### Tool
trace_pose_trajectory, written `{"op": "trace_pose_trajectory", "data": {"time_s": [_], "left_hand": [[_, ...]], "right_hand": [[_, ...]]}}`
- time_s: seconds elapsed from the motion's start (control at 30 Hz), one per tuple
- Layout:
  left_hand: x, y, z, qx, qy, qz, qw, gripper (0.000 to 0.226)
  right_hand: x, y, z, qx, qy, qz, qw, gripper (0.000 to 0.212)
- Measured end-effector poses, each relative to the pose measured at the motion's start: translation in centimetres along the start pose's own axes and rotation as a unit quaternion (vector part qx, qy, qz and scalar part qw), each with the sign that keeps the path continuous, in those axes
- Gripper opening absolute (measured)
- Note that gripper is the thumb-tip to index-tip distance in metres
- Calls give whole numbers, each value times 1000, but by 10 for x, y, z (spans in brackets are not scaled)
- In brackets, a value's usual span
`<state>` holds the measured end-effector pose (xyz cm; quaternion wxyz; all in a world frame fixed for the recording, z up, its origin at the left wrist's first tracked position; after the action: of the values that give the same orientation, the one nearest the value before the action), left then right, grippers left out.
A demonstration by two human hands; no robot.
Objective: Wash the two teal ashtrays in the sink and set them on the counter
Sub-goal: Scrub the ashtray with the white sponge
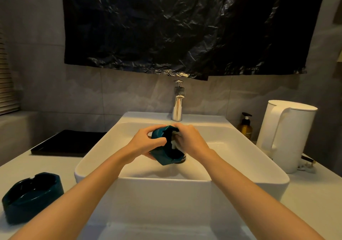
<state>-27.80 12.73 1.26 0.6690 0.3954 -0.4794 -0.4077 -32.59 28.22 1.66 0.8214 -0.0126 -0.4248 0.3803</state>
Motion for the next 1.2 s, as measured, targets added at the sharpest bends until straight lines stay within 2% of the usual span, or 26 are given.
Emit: {"op": "trace_pose_trajectory", "data": {"time_s": [0.07,0.17,0.27,0.37,0.53,0.63,0.73,0.87,0.93,1.2], "left_hand": [[0,0,-1,11,-3,12,1000,40],[2,-1,-1,29,-1,13,999,42],[3,1,-2,34,0,19,999,38],[5,1,-1,45,10,-8,999,31],[10,-1,2,78,38,-62,994,29],[14,-2,4,94,91,-123,984,35],[17,-1,4,57,110,-120,985,42],[9,5,-1,-27,37,-55,997,56],[8,7,-3,-46,16,-42,998,60],[0,8,-1,-38,15,-26,999,66]], "right_hand": [[2,-6,1,64,2,-61,996,25],[4,-15,4,136,5,-114,984,34],[5,-17,5,140,2,-129,982,36],[6,-14,6,117,12,-117,986,35],[-1,0,3,-10,4,60,998,30],[0,3,6,-108,23,158,981,29],[1,2,6,-165,28,225,960,24],[-4,7,3,-215,-89,227,946,15],[-5,8,2,-243,-117,252,929,14],[-1,9,3,-237,5,233,943,19]]}}
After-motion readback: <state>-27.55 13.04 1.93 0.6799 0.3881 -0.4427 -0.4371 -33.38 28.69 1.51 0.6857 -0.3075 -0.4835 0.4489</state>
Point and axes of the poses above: each hand's wrist, its own z-axis towards the middle knuckle, its own x-axis out of the back of the hand, y = z × x, the point moved 2 cm from there along z, towards the middle knuckle, and after that the axes turned 9 degrees about y, right-handed, at the moved point
